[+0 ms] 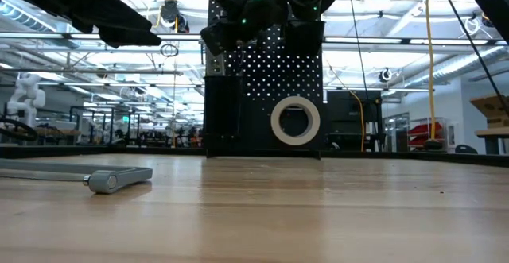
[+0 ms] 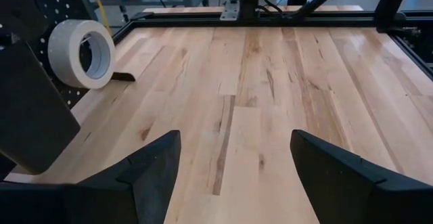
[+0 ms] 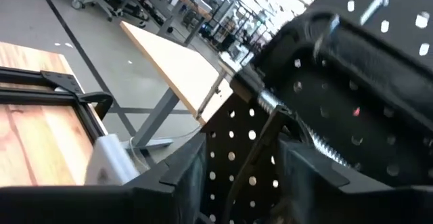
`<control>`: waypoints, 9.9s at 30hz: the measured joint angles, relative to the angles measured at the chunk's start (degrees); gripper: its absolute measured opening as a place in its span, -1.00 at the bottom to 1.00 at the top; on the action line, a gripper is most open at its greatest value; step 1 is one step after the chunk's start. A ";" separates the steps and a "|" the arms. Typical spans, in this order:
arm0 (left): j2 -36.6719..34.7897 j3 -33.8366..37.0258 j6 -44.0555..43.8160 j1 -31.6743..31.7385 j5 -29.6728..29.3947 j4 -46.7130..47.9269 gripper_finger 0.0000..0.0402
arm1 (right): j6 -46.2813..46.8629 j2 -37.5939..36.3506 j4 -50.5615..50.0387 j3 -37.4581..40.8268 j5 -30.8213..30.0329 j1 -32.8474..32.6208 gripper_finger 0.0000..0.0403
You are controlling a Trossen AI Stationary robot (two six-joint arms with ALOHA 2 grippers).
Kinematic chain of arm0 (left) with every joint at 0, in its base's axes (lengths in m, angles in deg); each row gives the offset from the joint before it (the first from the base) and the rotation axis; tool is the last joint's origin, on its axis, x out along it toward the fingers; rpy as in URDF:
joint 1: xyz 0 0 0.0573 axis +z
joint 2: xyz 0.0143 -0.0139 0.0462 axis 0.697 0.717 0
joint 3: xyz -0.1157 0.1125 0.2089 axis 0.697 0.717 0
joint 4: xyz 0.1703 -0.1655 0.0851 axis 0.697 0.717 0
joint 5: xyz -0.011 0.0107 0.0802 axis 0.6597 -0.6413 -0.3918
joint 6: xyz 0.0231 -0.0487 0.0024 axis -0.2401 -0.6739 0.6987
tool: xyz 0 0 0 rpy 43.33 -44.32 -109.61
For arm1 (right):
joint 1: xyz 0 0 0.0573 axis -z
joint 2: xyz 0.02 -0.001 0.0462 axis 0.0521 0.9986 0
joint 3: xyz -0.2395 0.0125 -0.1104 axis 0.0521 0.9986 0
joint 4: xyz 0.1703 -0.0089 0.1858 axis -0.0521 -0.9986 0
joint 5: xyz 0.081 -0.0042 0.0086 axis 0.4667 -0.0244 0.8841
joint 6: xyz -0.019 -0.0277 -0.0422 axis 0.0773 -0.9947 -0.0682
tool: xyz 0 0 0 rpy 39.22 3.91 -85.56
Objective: Hang tools onto peg board
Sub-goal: Put the black safety glasses into the left black tool bin, then remove the black safety glasses from the left black tool bin
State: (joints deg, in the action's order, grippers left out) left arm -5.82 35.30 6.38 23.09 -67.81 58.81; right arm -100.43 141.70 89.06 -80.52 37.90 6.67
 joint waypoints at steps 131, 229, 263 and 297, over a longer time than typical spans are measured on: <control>-0.04 -5.92 9.39 7.82 5.12 -7.68 0.35 | 29.61 -28.74 -63.06 1.61 -5.48 -17.64 -1.00; 34.45 -60.00 25.48 53.28 30.11 42.64 -1.00 | 46.42 -51.65 -49.59 39.82 -8.43 -24.08 -1.00; 37.73 -60.02 21.53 53.29 26.93 42.90 -0.34 | 46.40 -51.63 -49.59 39.82 -6.93 -24.07 -1.00; 41.07 -60.02 21.35 53.20 23.17 35.67 -0.93 | 45.96 -51.60 -50.03 39.80 -5.42 -23.99 -1.00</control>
State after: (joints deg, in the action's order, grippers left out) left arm 35.25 -24.72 27.73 76.29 -44.64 94.48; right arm -54.47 90.10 39.03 -40.71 32.48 -17.31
